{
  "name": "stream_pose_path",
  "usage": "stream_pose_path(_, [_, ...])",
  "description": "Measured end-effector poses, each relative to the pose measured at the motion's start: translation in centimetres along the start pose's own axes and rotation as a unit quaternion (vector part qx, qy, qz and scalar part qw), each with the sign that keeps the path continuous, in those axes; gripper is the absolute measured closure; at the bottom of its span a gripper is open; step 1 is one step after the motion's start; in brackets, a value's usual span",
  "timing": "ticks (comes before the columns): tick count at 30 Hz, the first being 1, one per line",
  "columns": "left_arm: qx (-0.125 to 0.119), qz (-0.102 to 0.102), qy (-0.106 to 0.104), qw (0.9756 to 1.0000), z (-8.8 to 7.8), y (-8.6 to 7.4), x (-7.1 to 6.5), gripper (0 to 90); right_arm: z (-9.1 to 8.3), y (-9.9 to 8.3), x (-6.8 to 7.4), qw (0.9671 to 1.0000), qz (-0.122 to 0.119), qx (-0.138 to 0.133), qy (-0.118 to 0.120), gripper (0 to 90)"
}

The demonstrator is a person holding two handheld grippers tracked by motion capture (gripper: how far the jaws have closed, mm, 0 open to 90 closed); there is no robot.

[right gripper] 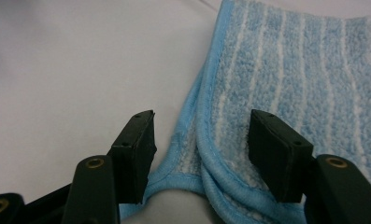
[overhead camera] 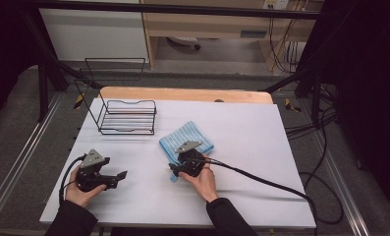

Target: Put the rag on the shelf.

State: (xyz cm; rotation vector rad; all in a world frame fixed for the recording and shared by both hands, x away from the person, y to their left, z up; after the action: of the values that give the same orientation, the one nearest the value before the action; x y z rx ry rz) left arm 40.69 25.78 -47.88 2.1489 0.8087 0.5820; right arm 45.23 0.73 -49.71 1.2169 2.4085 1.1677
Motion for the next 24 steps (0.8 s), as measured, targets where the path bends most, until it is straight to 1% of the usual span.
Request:
stream_pose_path(4, [0.000, 0.001, 0.001, 1.0000, -0.02, 0.01, 0.00, 12.5, 0.05, -0.26, -0.08, 0.9996, -0.019, -0.007, -0.022, 47.0])
stream_pose_path(8, [0.001, 0.001, 0.000, 1.0000, -0.01, 0.01, -0.02, 12.6, 0.20, -0.57, 0.04, 0.9985, -0.037, -0.014, -0.037, 47.1])
stream_pose_path(12, [0.003, 0.001, 0.001, 1.0000, 0.04, -0.04, -0.03, 12.7, 0.21, -0.58, 0.05, 0.9987, -0.030, -0.015, -0.039, 49.0])
stream_pose_path(15, [0.003, 0.001, 0.001, 1.0000, -0.03, -0.05, -0.02, 12.7, 0.14, -0.49, -0.20, 0.9981, -0.037, -0.014, -0.047, 57.2])
stream_pose_path(17, [0.002, 0.000, 0.001, 1.0000, -0.05, -0.06, -0.01, 12.7, 0.07, -0.46, -0.34, 0.9980, -0.041, -0.010, -0.048, 61.5])
stream_pose_path(22, [0.003, 0.001, 0.001, 1.0000, -0.03, -0.10, -0.02, 12.7, -0.18, -0.32, -0.71, 0.9976, -0.051, 0.001, -0.046, 71.4])
stream_pose_path(24, [0.003, 0.001, 0.002, 1.0000, -0.04, -0.12, 0.00, 12.8, -0.26, -0.22, -0.76, 0.9979, -0.047, 0.002, -0.044, 74.6])
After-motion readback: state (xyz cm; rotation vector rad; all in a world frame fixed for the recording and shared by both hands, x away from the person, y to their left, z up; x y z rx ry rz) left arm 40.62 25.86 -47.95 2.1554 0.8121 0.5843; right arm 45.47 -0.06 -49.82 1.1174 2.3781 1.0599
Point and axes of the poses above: each handheld gripper's, and its own axes: z roughly forward along the jaws, y roughly out of its top, x roughly to its left, the point moved 7 cm from there along z, roughly forward along the jaws, and after that the axes turned 13 degrees about z, right-handed, at the moved point
